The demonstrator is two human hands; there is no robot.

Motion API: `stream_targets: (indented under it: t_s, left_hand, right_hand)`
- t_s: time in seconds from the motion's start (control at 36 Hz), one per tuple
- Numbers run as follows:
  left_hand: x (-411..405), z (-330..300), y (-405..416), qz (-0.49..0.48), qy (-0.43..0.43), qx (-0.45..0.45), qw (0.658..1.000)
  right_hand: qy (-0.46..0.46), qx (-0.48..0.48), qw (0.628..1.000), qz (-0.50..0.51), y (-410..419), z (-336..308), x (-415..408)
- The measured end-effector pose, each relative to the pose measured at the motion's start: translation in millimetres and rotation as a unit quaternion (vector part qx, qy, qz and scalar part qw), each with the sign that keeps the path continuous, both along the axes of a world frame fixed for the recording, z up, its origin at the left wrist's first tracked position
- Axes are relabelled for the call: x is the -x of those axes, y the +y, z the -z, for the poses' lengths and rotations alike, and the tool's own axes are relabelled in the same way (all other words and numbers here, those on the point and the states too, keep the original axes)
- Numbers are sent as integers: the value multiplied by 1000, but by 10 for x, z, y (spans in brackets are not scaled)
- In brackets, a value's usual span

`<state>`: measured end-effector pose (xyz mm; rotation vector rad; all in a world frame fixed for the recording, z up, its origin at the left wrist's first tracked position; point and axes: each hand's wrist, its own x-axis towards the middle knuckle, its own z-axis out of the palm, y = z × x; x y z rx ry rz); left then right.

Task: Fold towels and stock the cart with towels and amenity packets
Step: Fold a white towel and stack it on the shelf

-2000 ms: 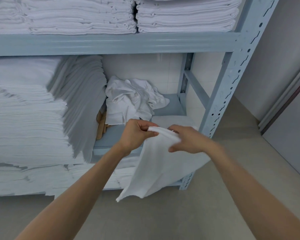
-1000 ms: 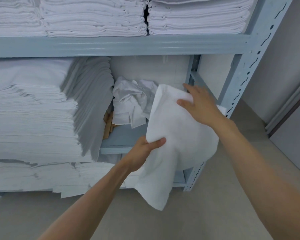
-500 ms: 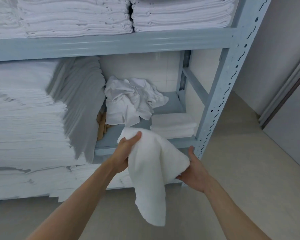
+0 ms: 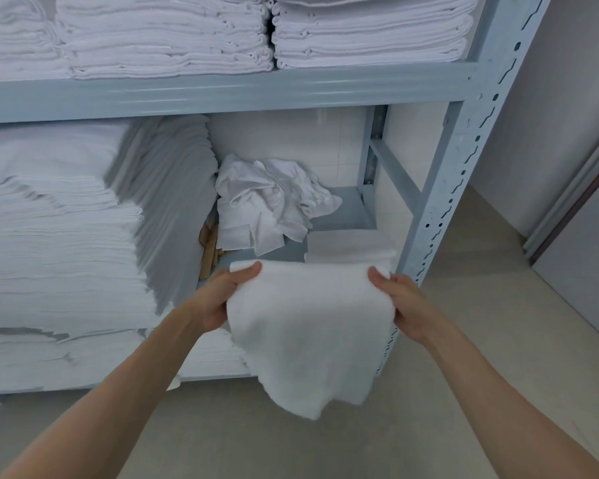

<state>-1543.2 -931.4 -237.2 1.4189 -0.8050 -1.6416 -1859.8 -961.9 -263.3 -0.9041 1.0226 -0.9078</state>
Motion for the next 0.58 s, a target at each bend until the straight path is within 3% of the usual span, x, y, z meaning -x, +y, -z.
stream_targets:
  t_s: [0.11,0.25,0.36,0.58]
  left_hand:
    - [37,11,-63,-39,62,-39,997]
    - [-74,71,-60,-66,135,1,989]
    - [-132,133,-40,18,102,75,992]
    - [-3,115,-132,-71,-4,118,990]
  right_hand:
    - [-66,-79,995,-4,-59,-53,-32]
    - [-13,-53,997,-62,-13,84,13]
    - [-28,-49,998,2,-47,145,14]
    - [31,-28,998,48,-259,-38,116]
